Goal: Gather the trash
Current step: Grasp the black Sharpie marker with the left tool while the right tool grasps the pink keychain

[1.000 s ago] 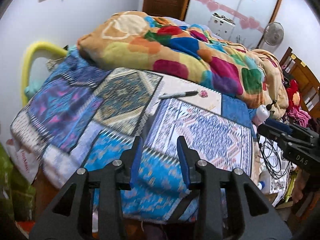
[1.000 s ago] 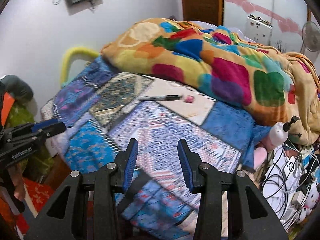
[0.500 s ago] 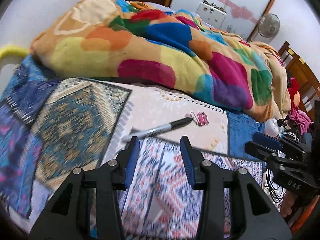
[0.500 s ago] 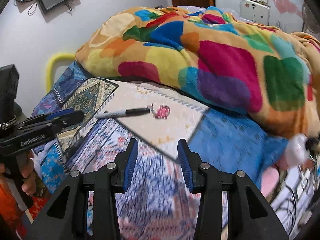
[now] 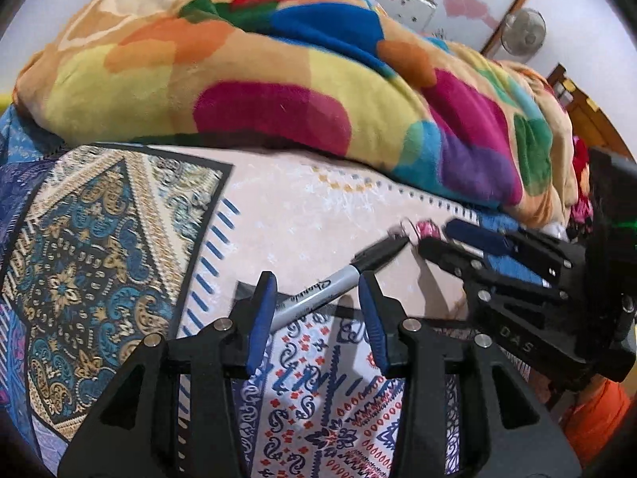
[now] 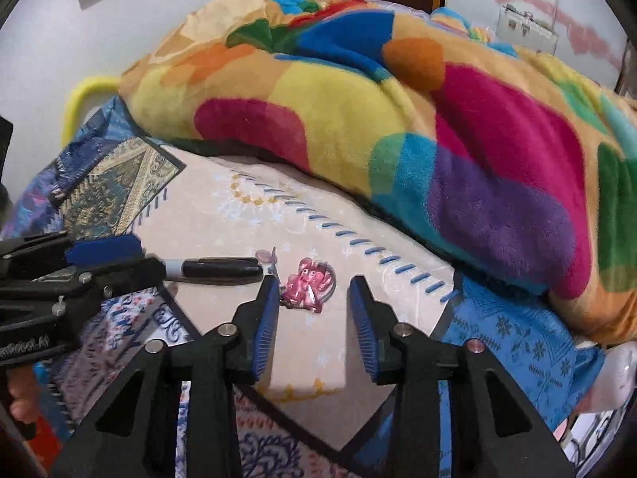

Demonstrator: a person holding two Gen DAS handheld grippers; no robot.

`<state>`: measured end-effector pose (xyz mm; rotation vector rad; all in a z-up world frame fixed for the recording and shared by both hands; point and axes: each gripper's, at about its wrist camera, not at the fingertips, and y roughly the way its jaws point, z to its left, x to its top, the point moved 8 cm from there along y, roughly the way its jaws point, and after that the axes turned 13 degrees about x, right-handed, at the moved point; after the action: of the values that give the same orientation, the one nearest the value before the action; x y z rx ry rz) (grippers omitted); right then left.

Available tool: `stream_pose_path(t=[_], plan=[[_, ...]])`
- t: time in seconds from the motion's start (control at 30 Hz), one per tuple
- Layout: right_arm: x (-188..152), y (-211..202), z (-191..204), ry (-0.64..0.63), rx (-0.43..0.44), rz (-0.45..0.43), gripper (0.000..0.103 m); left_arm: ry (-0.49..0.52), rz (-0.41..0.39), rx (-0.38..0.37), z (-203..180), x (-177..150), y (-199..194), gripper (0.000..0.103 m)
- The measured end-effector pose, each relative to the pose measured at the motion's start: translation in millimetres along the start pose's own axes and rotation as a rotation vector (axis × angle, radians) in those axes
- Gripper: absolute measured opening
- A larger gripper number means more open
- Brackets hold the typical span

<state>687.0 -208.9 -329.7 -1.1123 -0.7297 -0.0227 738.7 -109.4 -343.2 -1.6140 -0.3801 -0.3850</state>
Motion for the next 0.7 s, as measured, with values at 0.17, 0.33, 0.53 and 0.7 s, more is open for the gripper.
stream_pose_path(t=[0.17, 0.33, 0.53, 0.7], plan=[[-5.1, -3.9, 0.1, 0.016, 0.015, -0.024, 0.018, 0.069, -0.011, 0.052, -12.8, -5.0, 1.0, 0.041], [-17.3, -14.5, -3.5, 0.071, 0.040, -0.013, 0.018, 0.138, 0.020, 0.073, -26.9, -15.2, -1.6, 0.038], [-33.5, -30.5, -2.2, 0.092, 0.047, -0.008, 0.018, 0.161, 0.055, 0.093, -39.2, -31.7, -7.5, 0.009], [-40.5, -45.4, -1.1, 0.130, 0.051, -0.011, 0.018, 0.154, 0.058, 0.121, -43.0, -50.0, -15.9, 0.009]])
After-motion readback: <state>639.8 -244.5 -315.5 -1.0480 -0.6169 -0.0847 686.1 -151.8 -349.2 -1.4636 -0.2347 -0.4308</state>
